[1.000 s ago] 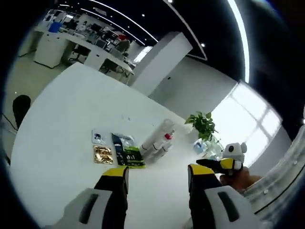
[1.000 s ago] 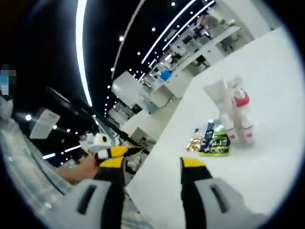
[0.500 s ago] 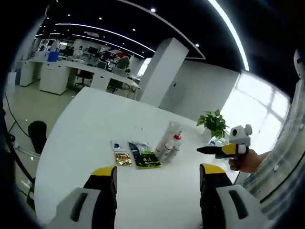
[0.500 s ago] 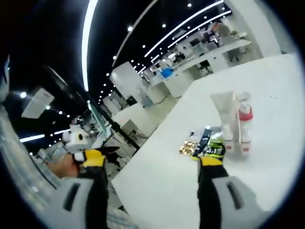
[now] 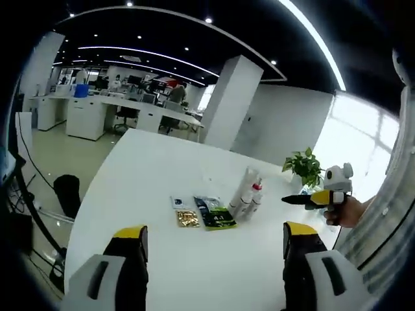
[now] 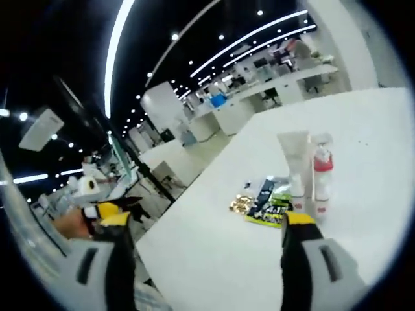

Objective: Arrange the skincare products in the storage area until every visible bottle or jar stands upright without overlapping.

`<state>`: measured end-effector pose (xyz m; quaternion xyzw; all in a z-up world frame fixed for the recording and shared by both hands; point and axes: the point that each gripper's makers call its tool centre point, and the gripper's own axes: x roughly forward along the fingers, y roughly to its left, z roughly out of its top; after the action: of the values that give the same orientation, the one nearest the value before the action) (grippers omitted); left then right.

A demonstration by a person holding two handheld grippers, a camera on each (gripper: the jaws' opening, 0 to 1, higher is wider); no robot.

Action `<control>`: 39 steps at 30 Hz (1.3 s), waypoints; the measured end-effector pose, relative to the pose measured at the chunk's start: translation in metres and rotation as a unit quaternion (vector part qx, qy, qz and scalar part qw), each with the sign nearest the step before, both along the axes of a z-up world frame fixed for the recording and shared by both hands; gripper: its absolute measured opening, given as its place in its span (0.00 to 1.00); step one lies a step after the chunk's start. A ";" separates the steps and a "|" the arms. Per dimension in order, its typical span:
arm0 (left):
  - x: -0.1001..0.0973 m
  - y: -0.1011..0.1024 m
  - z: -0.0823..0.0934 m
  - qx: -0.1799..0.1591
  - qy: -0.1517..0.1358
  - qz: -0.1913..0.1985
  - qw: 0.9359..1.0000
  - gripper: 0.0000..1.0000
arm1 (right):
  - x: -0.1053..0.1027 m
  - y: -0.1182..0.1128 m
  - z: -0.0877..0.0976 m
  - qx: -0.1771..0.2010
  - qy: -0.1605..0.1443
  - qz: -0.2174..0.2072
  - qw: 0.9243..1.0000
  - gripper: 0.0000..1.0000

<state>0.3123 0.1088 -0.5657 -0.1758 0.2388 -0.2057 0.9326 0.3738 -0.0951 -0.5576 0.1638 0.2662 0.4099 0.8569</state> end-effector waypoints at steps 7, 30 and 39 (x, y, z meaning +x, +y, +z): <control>-0.001 -0.007 -0.006 0.019 -0.006 -0.013 1.000 0.99 | -0.001 -0.007 -0.003 -0.010 -0.011 -0.016 1.000 0.99; 0.002 -0.009 -0.002 0.017 -0.015 -0.014 1.000 1.00 | -0.005 -0.019 -0.009 -0.015 -0.006 -0.046 0.999 0.99; 0.010 -0.016 0.002 0.010 -0.021 -0.027 0.999 1.00 | -0.010 -0.031 -0.010 -0.009 -0.008 -0.073 0.997 0.98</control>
<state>0.3224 0.0929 -0.5641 -0.1561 0.2258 -0.2317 0.9332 0.3637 -0.1257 -0.5672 0.1717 0.2500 0.3449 0.8883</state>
